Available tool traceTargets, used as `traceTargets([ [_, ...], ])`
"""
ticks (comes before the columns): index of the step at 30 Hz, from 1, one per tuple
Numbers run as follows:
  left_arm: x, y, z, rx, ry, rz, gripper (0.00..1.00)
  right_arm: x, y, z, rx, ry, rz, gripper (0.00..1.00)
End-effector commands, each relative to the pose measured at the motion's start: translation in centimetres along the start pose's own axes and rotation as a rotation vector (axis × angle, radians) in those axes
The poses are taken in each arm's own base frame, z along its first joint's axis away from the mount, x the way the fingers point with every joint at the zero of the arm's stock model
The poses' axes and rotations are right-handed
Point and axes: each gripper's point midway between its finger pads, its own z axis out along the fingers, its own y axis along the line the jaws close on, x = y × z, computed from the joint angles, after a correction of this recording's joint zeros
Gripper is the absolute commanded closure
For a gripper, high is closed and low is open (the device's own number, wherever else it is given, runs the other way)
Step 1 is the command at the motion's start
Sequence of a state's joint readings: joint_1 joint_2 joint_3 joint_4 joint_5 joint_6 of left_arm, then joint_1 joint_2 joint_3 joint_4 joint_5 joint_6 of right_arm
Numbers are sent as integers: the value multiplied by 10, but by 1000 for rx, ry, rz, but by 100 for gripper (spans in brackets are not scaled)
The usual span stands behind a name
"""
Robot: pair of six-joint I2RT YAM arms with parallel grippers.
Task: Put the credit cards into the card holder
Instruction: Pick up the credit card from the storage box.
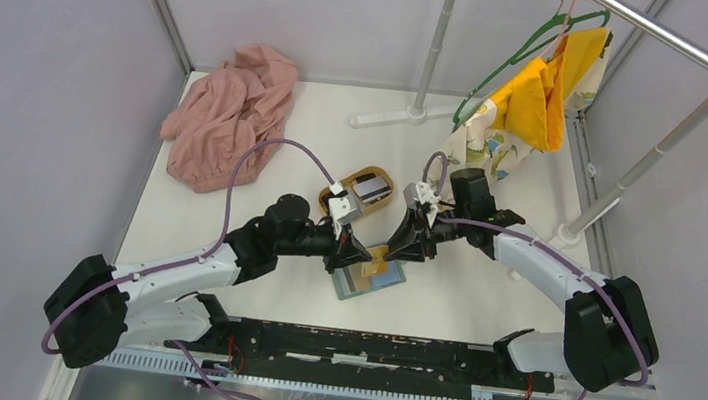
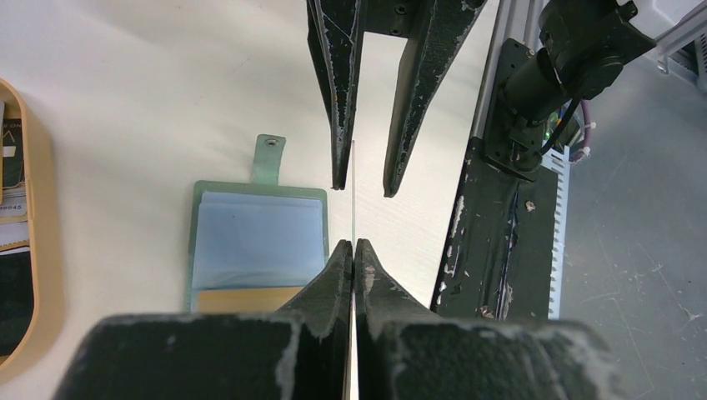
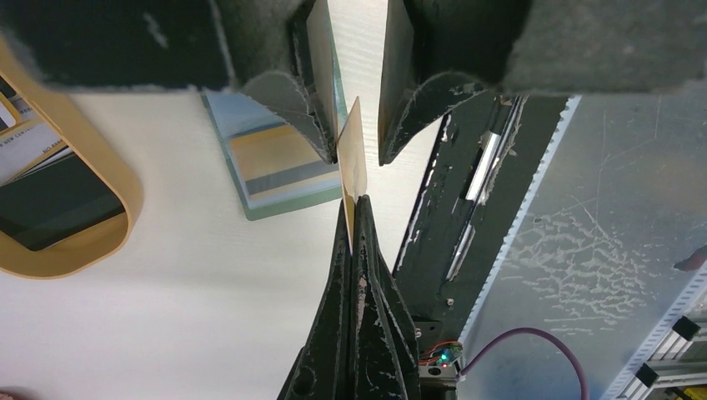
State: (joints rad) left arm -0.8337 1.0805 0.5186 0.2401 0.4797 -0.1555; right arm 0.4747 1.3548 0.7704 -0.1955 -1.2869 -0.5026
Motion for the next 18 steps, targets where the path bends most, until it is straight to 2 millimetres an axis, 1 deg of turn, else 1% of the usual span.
traceTargets([
  [1,-28,-6,3,39,-62,100,98,-20,-3,-2,1,-34,-63,73],
  [3,-28,-6,3,40,-67,97,98,-20,-2,-1,-7,-42,-54,77],
  [5,-29,-7,4,41,-72,94,97,-20,-1,0,-14,-46,-43,85],
  [6,-29,-6,4,39,-73,90,95,-19,-1,1,-15,-46,-42,91],
  [8,-29,-4,4,24,-83,76,88,-19,-2,1,-11,-43,-38,100],
  [10,-29,1,3,-14,-100,51,78,-18,-6,1,8,-33,-23,100],
  [12,-28,15,-3,-111,-128,12,68,-14,-12,0,46,-18,19,100],
  [13,-26,22,-7,-159,-136,-9,66,-10,-17,-1,73,-10,45,100],
  [15,-17,38,-17,-270,-155,-88,59,-2,-27,-3,129,-2,119,100],
  [17,3,54,-29,-389,-154,-195,46,8,-33,-5,167,9,209,100],
  [18,10,59,-35,-434,-160,-245,41,9,-39,-5,186,3,229,100],
])
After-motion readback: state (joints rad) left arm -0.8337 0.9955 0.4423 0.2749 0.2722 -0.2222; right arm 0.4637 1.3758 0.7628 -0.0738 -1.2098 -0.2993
